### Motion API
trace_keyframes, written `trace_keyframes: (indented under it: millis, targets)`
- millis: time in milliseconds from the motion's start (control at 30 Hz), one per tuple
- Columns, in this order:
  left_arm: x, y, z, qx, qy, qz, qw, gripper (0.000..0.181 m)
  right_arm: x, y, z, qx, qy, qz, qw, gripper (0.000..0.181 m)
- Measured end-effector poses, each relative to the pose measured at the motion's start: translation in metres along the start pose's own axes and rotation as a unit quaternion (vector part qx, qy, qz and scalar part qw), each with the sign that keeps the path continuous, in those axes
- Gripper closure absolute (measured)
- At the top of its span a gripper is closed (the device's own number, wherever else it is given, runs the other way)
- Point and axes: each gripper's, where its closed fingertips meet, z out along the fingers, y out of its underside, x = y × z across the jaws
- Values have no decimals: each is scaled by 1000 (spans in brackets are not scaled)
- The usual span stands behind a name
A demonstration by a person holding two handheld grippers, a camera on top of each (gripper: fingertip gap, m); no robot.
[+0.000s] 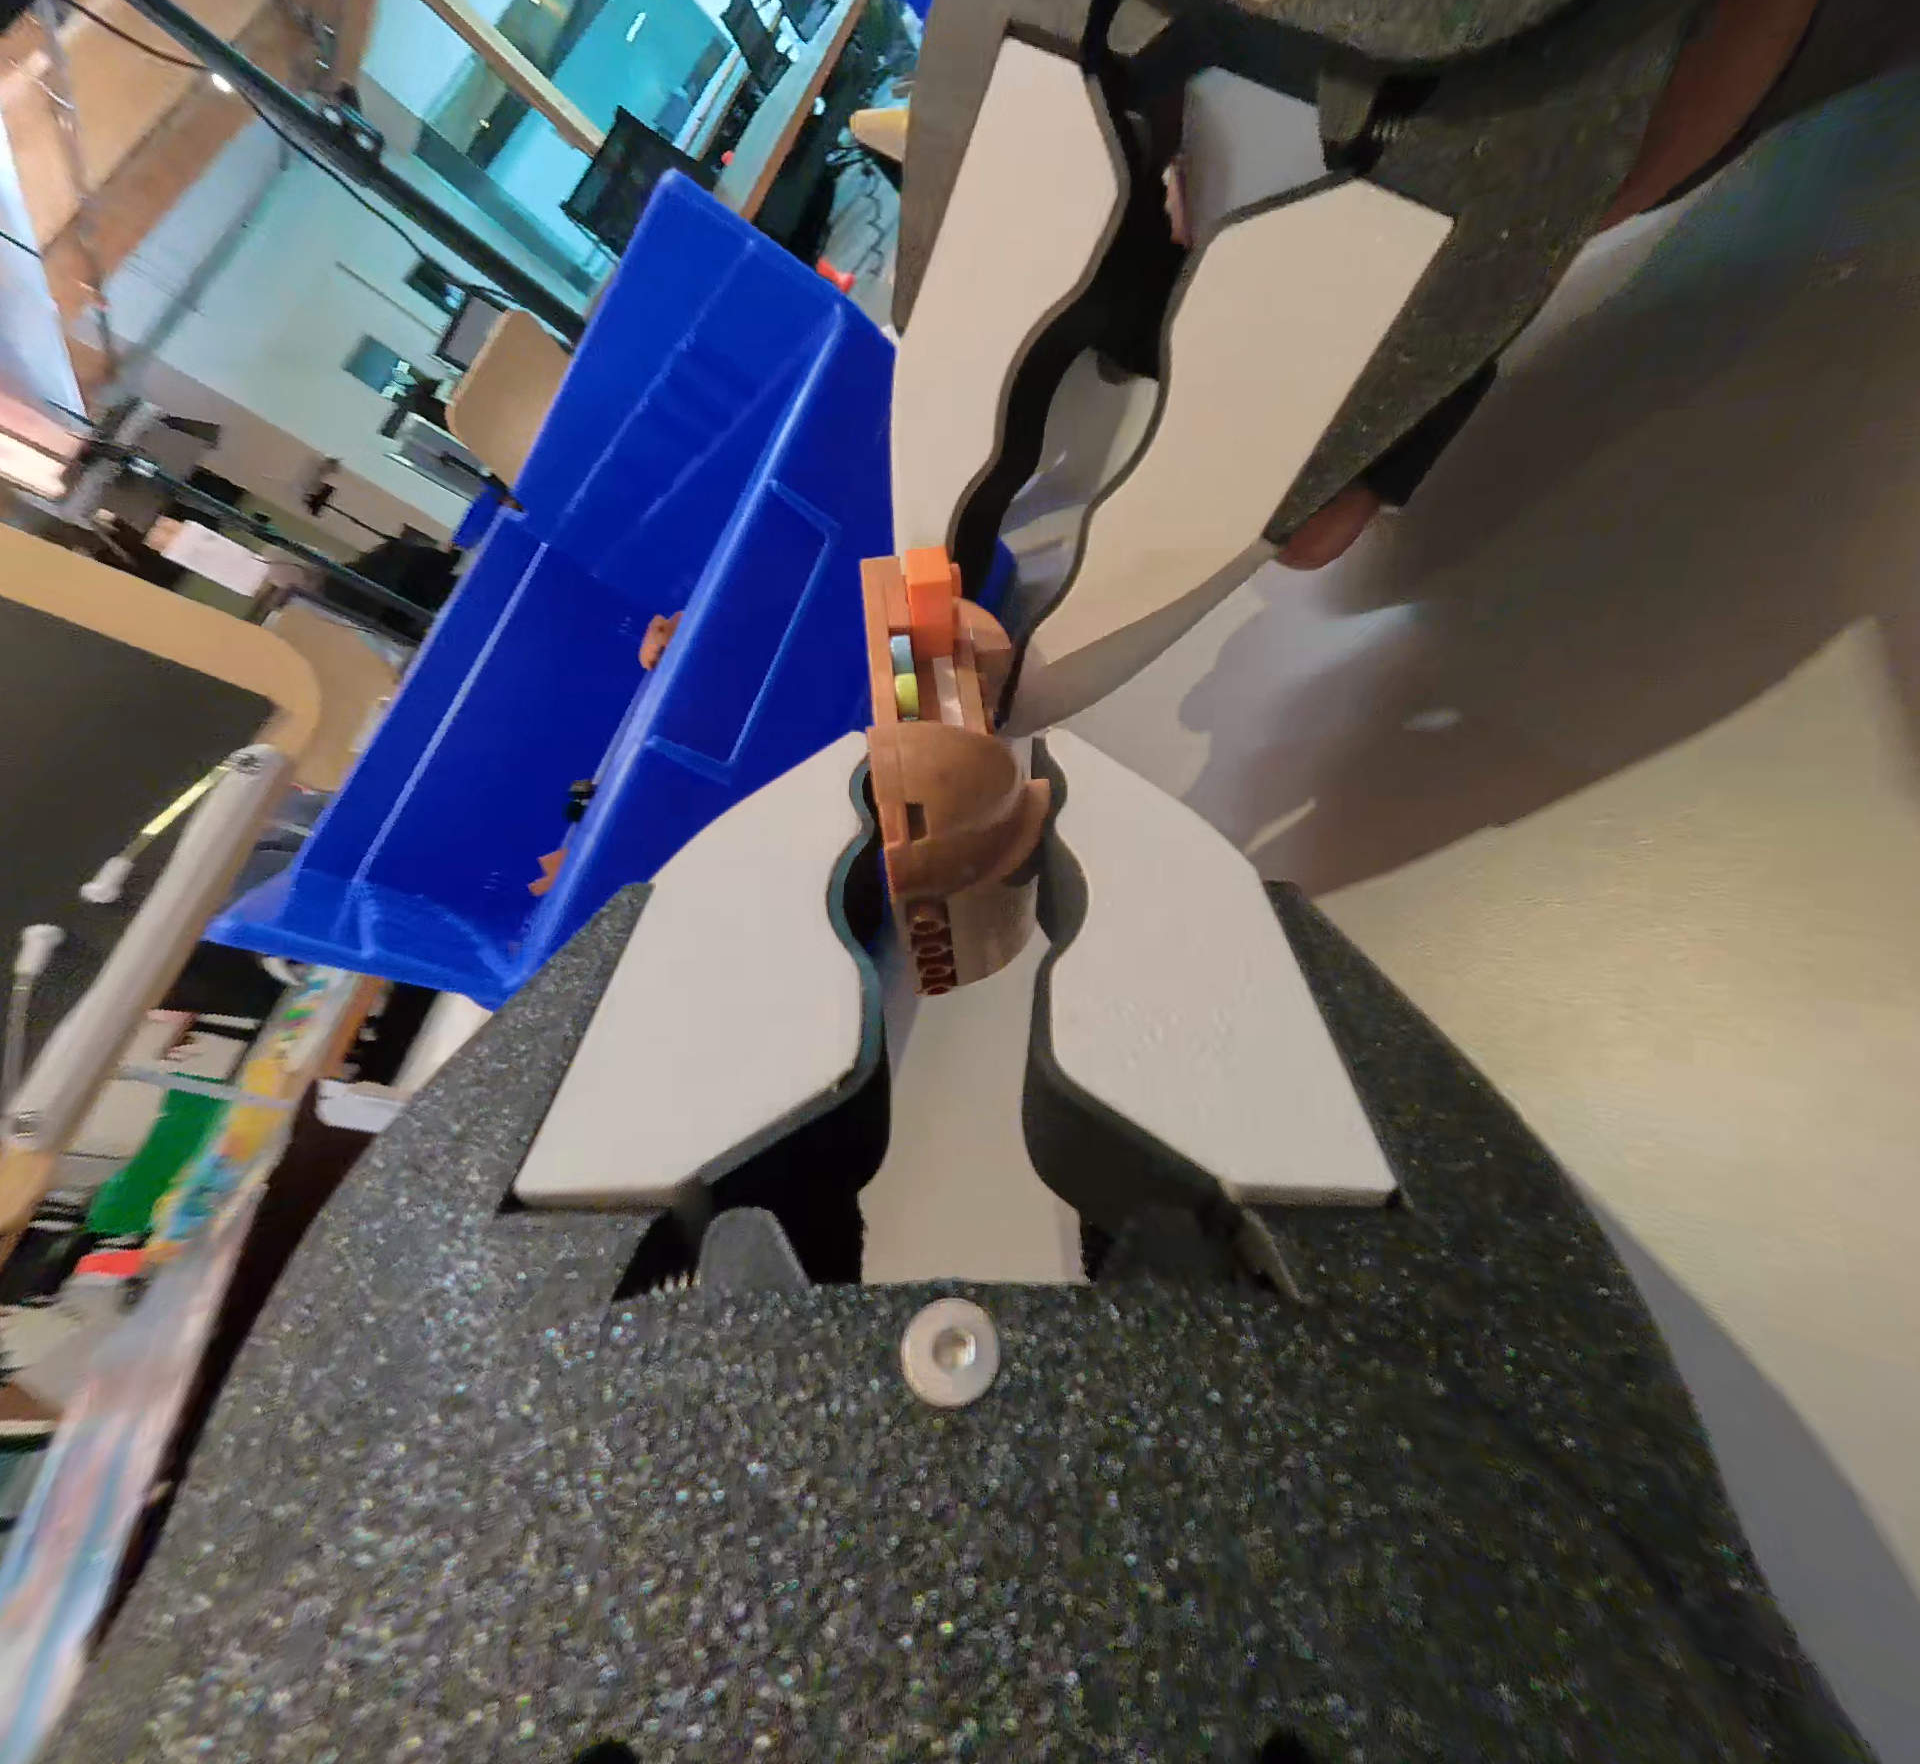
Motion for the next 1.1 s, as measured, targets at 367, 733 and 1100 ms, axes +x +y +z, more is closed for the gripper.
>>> trace_keyframes:
  millis: [367, 733, 1100]
  targets:
    - [1, 1, 4, 17, 70, -198, 978, 156, 15, 14, 1, -36, 64, -22, 997, 164]
    - [-31, -22, -17, 197, 190, -617, 738, 157, 29, -22, -14, 61, 146, -30, 987, 148]
    - [-18, -50, -35, 293, 217, -722, 588, 157, 18, -37, -20, 54, 199, -155, 966, 135]
